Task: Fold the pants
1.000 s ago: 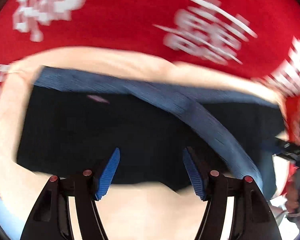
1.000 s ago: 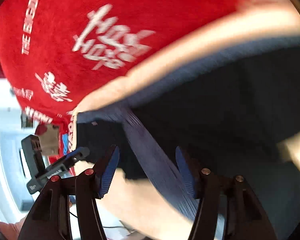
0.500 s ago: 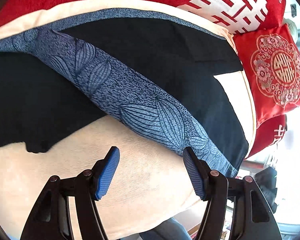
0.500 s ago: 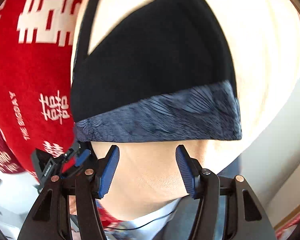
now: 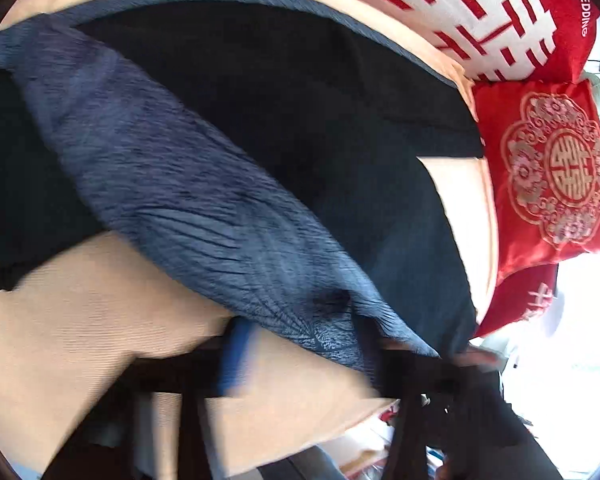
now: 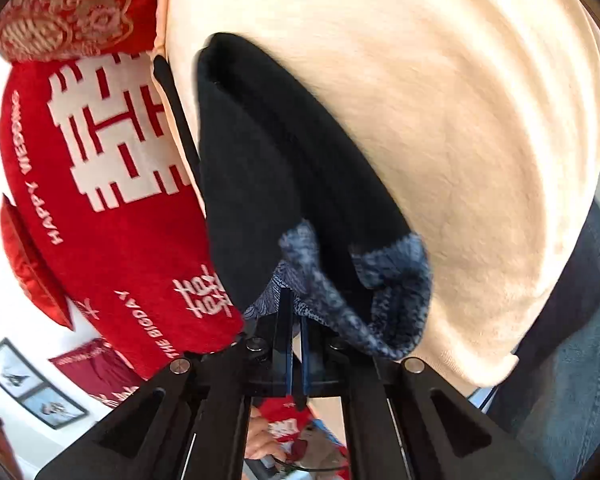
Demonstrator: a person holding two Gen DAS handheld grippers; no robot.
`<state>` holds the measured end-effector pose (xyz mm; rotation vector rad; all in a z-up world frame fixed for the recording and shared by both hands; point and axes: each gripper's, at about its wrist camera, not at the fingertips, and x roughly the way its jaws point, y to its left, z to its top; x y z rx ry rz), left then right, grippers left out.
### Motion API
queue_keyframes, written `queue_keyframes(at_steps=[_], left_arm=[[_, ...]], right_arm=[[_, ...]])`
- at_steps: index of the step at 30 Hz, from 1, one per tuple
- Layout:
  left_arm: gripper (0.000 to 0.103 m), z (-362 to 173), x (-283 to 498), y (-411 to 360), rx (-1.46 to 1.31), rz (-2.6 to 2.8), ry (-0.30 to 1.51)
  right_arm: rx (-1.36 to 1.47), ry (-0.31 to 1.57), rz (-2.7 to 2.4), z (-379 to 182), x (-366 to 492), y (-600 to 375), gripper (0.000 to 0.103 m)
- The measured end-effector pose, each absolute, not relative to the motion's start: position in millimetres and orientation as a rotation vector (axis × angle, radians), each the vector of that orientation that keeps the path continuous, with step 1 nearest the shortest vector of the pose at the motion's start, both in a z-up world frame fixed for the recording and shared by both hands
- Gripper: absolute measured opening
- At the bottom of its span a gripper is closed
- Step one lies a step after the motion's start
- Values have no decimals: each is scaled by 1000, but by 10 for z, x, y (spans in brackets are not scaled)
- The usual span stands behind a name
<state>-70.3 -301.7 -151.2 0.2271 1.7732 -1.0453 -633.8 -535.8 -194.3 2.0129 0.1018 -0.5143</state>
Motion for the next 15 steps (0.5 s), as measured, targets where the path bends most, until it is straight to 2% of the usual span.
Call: queue_keyframes(at_steps=[9,15], left_arm=[[25,-777,-538,-3606,171,-1081,1614],[25,-581,-244,-4326,233,-1069,1485]], right_arm=[[1621,297,-397,-617,-5834,-6820,3],[1388,490,-339,-263,-5000,-8087,3]])
